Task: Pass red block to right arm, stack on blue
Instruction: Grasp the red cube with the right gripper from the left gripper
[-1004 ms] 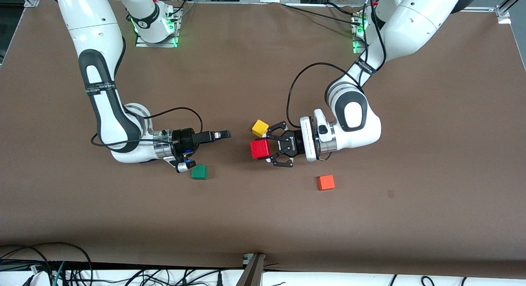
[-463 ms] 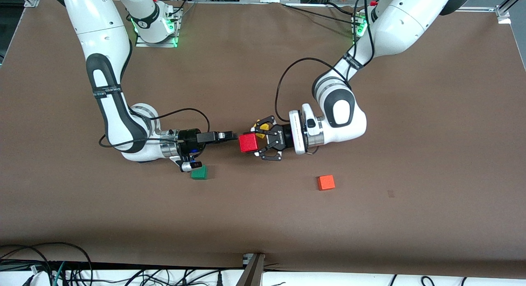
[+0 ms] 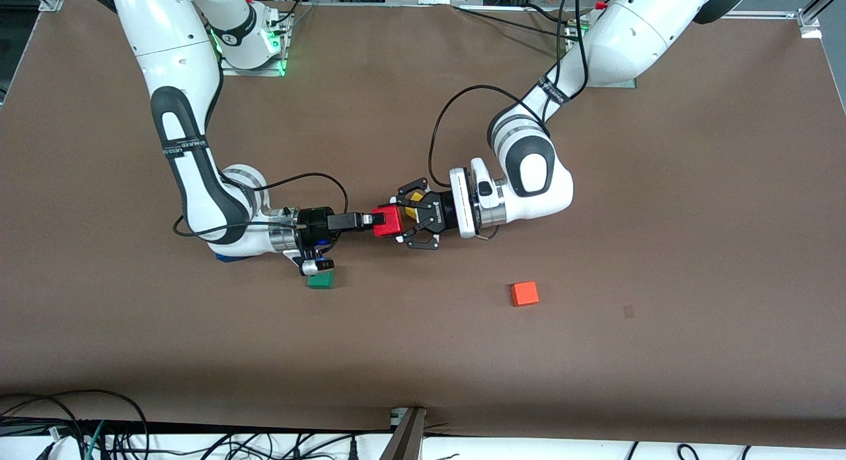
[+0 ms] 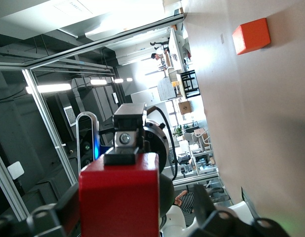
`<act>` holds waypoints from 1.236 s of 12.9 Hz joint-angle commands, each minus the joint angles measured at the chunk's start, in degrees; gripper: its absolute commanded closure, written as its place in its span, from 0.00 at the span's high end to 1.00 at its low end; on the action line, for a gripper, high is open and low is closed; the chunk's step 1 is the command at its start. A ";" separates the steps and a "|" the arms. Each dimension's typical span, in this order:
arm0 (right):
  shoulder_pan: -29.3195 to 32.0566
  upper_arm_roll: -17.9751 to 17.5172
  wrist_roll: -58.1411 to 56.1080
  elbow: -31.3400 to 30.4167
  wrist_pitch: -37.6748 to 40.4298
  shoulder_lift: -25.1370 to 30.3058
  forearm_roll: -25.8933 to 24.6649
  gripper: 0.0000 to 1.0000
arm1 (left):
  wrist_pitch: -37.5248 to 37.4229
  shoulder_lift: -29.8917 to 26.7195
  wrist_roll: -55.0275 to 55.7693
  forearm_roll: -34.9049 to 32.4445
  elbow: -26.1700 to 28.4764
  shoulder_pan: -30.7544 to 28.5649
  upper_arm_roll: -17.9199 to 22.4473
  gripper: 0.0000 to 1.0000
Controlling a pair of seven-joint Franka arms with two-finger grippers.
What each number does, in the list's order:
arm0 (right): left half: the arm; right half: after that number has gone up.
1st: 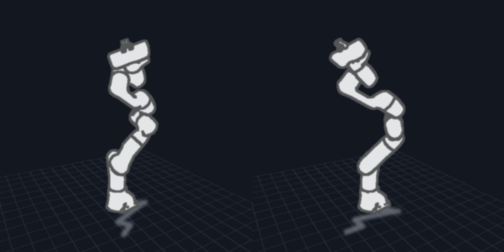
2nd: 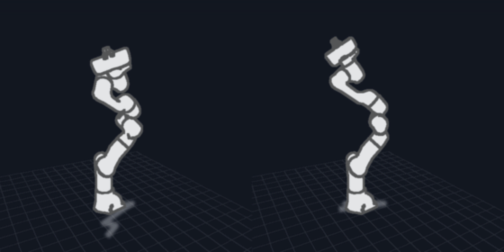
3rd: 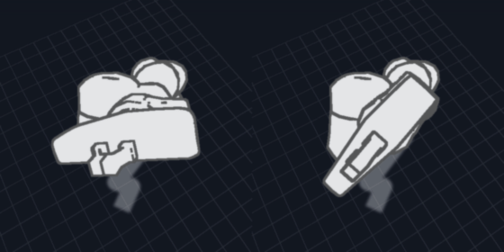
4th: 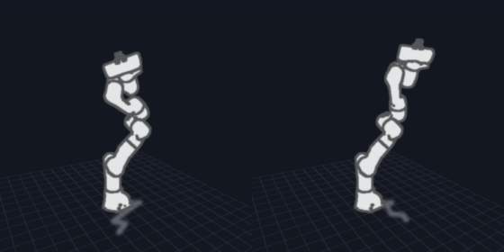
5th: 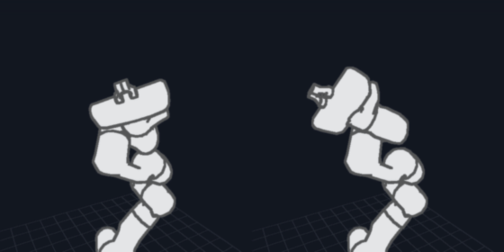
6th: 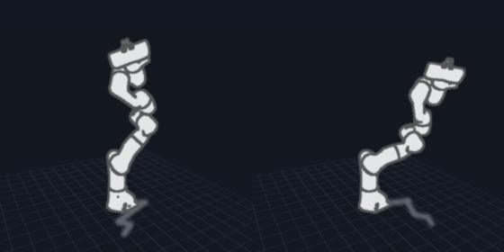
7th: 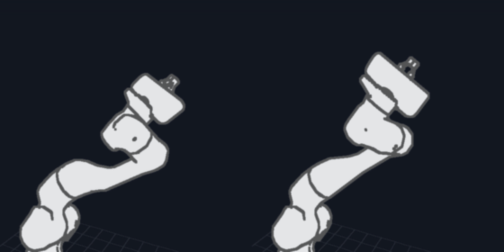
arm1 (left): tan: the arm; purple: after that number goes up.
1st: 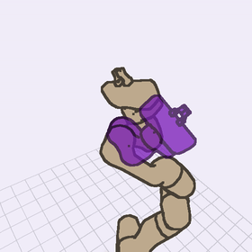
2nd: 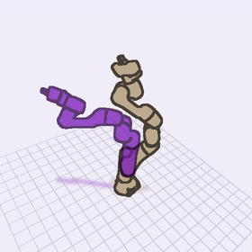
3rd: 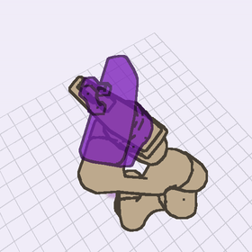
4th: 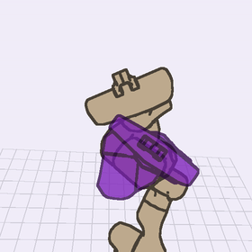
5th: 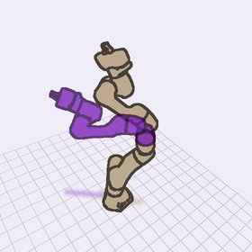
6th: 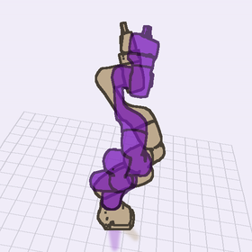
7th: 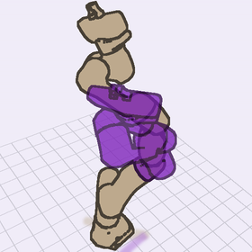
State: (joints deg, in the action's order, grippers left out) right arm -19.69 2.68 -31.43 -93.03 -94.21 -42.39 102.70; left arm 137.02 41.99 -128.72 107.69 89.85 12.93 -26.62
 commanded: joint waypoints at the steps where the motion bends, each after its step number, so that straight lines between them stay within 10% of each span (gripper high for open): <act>1: -0.26 0.13 -1.09 -0.75 -0.62 1.00 1.63 0.66 | 0.71 0.11 -2.24 2.44 -0.55 0.69 0.07 0.00; 3: -0.08 0.21 -0.92 -0.67 -0.45 1.08 1.45 0.27 | 0.62 0.20 -2.15 2.53 -0.64 0.69 0.07 0.00; 6: 0.09 0.30 -0.56 -0.67 -0.18 1.17 1.45 0.08 | 0.71 0.02 -1.98 2.27 -0.64 0.61 0.07 0.00; 7: 0.18 0.39 -0.56 -0.67 -0.10 1.17 1.45 0.07 | 0.62 -0.15 -2.06 1.74 -0.47 0.43 0.16 0.86; 8: 0.18 0.48 -0.56 -0.58 -0.10 1.17 1.37 0.05 | 0.62 -0.24 -1.72 1.56 -0.29 0.43 0.16 1.00; 13: 0.27 2.84 -0.39 1.09 -0.53 1.35 -0.73 0.03 | 0.27 -2.34 2.49 1.56 0.67 -1.06 0.07 1.00; 16: 0.36 7.23 -0.21 3.63 -0.27 2.14 -10.64 0.00 | -0.08 -6.12 9.95 -0.10 2.69 -2.99 0.16 1.00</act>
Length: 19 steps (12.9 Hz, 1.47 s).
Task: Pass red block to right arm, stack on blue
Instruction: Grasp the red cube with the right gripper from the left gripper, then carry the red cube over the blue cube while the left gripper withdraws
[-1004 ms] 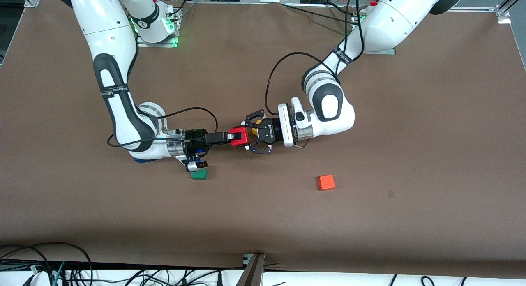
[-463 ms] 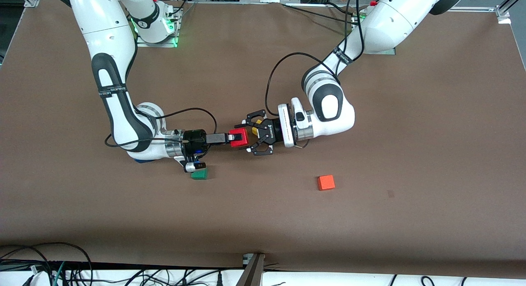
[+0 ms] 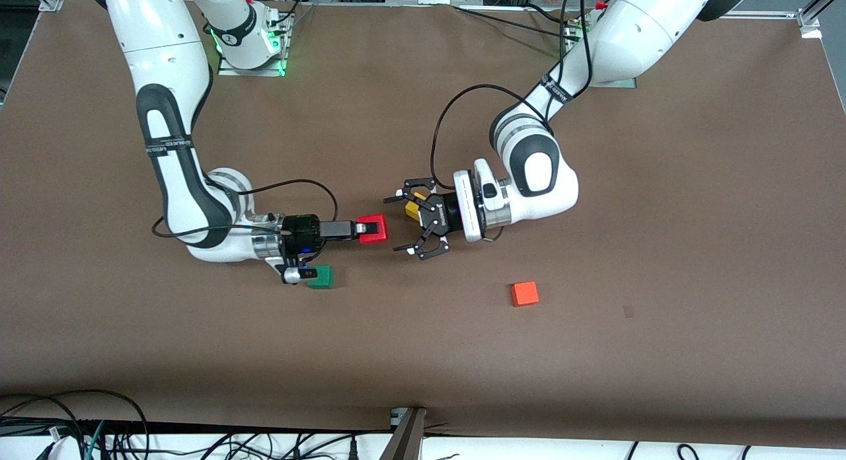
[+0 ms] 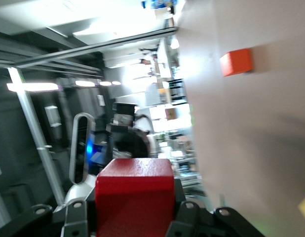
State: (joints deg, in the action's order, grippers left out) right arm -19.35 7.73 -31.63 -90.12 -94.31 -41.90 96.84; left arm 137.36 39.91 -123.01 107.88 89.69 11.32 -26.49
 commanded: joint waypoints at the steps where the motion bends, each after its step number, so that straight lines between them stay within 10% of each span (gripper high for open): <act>1: 0.01 3.59 -0.01 1.17 -0.26 2.25 -8.03 0.00 | -0.69 -4.32 6.36 -1.52 3.21 -2.00 -0.05 1.00; 7: -0.60 10.63 -0.01 5.30 -1.31 2.44 -34.30 0.00 | -11.13 -4.67 21.65 -18.98 1.72 -8.58 0.04 1.00; 15: -0.87 10.64 8.58 11.10 -3.25 5.33 -73.94 0.00 | -29.85 -8.45 48.98 -42.02 0.66 -16.58 0.30 1.00; 19: -1.66 10.73 10.80 6.73 -3.60 9.54 -84.07 0.00 | -38.02 -9.50 59.34 -51.07 0.57 -19.57 0.48 1.00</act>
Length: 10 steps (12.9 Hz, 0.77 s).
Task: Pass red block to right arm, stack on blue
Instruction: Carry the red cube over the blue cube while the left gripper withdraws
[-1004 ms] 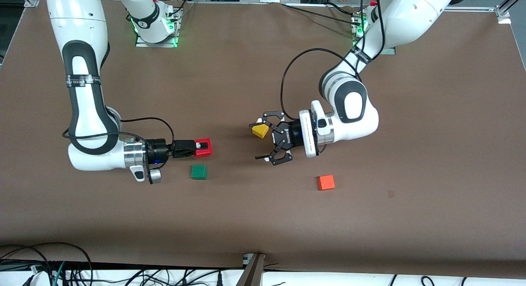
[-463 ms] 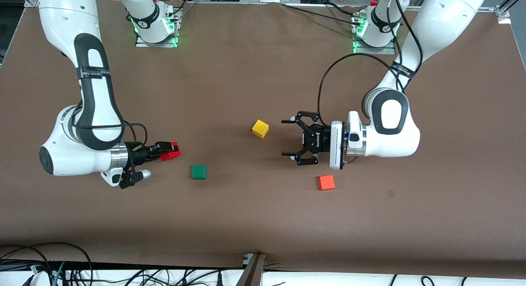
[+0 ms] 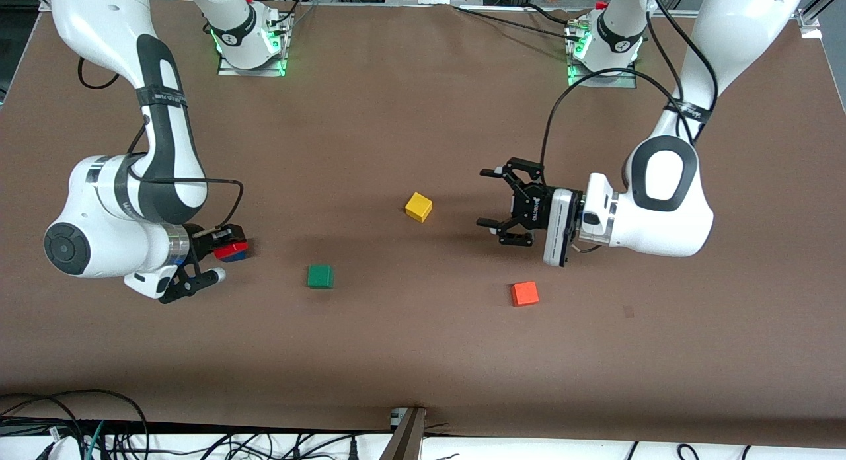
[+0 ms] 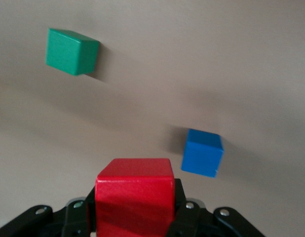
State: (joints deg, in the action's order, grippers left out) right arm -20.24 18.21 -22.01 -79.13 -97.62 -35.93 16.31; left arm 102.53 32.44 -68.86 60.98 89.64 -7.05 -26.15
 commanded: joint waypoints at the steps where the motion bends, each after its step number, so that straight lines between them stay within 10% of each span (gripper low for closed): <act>1: -0.77 0.33 1.26 -6.54 -1.60 5.06 -4.87 0.00 | -5.56 -2.90 9.84 -7.51 0.36 -2.34 0.05 1.00; 10: -1.29 0.33 5.48 -26.50 -25.05 11.67 -9.10 0.00 | -22.72 -9.22 47.29 -38.45 -12.73 -5.09 3.19 1.00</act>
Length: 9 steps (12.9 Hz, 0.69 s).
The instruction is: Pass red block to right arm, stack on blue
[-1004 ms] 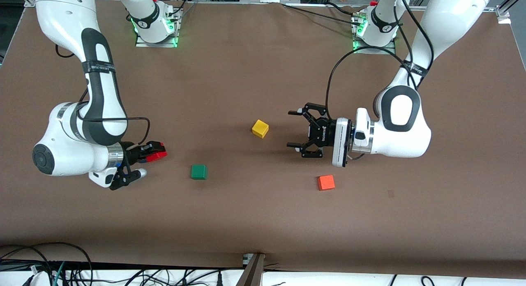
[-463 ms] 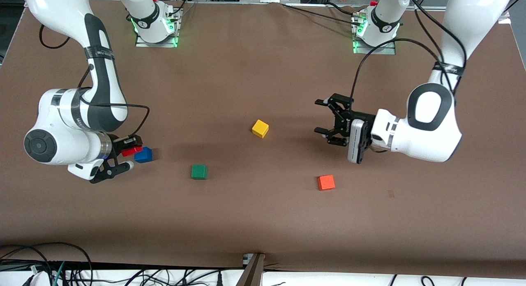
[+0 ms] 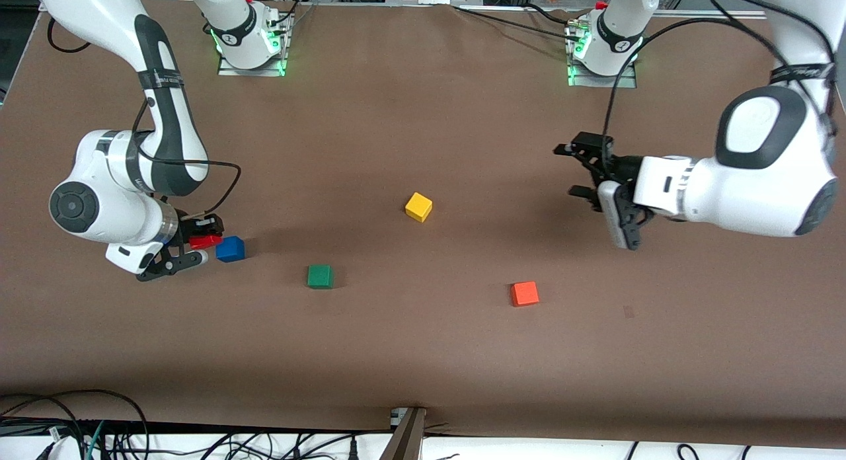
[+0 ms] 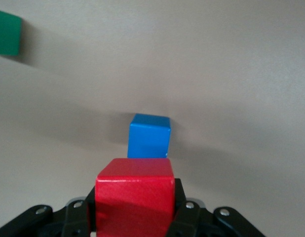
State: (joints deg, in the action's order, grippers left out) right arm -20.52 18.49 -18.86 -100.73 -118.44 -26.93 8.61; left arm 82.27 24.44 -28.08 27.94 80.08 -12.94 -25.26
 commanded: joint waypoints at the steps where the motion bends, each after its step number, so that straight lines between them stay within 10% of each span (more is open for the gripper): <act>1: -1.37 -0.03 3.47 -5.96 -5.99 2.67 -1.40 0.00 | -2.47 -3.32 10.03 -8.13 -2.57 3.60 4.93 1.00; 5: -2.25 -0.12 5.06 -8.69 -11.00 2.06 -1.32 0.00 | -0.72 -10.10 12.52 -15.53 1.55 16.26 24.07 1.00; 9: -2.16 -0.21 7.25 -10.54 -14.71 1.44 -1.23 0.00 | 12.86 -20.80 14.53 -22.02 17.34 16.63 27.28 1.00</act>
State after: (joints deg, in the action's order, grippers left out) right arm -22.63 18.45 -13.89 -109.46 -131.76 -26.83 8.51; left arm 87.27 12.11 -15.87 9.73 85.24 2.67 1.29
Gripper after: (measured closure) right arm 0.445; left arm 0.000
